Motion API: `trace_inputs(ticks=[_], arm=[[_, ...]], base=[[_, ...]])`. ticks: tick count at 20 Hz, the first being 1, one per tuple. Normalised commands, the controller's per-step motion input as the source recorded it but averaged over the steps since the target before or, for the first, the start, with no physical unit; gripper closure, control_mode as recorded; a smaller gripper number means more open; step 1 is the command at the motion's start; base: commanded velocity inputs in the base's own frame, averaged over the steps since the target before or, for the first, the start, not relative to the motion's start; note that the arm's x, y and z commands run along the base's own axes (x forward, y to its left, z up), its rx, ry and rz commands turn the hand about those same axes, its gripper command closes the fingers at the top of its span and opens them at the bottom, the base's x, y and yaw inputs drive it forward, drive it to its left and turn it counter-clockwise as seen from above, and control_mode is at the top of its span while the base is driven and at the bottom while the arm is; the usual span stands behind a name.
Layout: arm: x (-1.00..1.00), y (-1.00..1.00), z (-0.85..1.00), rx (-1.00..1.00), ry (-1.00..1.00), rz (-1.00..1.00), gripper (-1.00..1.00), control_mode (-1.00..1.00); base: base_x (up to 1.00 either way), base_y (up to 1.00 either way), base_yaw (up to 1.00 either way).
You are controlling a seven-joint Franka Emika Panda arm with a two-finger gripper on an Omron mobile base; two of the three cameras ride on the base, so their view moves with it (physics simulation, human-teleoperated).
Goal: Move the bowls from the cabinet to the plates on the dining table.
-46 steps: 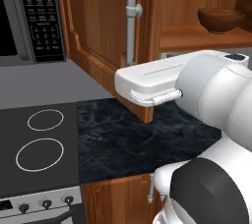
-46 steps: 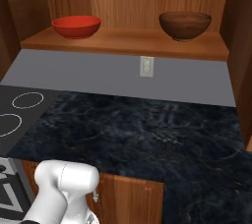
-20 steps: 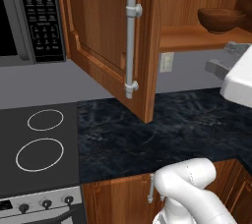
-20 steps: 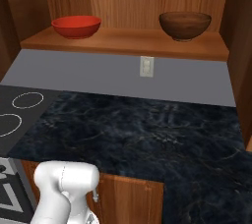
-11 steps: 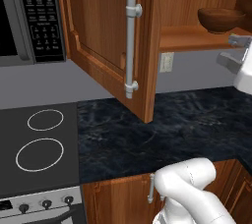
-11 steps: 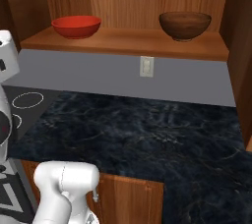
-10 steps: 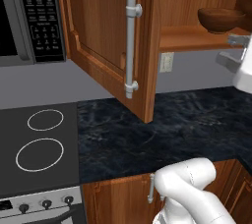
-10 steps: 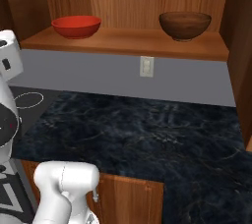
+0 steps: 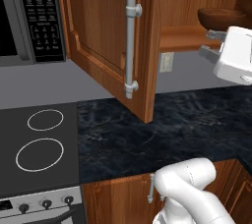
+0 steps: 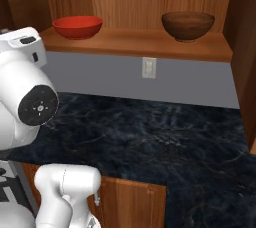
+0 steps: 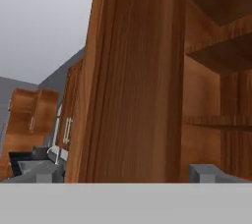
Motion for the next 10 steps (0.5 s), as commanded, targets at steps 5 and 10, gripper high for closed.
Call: trace_inputs(ticks=[5, 10], arm=[[0.28, 0.22, 0.00, 0.04, 0.01, 0.11, -1.00, -1.00], [0.17, 0.21, -0.07, 0.01, -0.04, 0.14, -1.00, -1.00]], base=[[0.00, 0.00, 0.00], [0.00, 0.00, 0.00]])
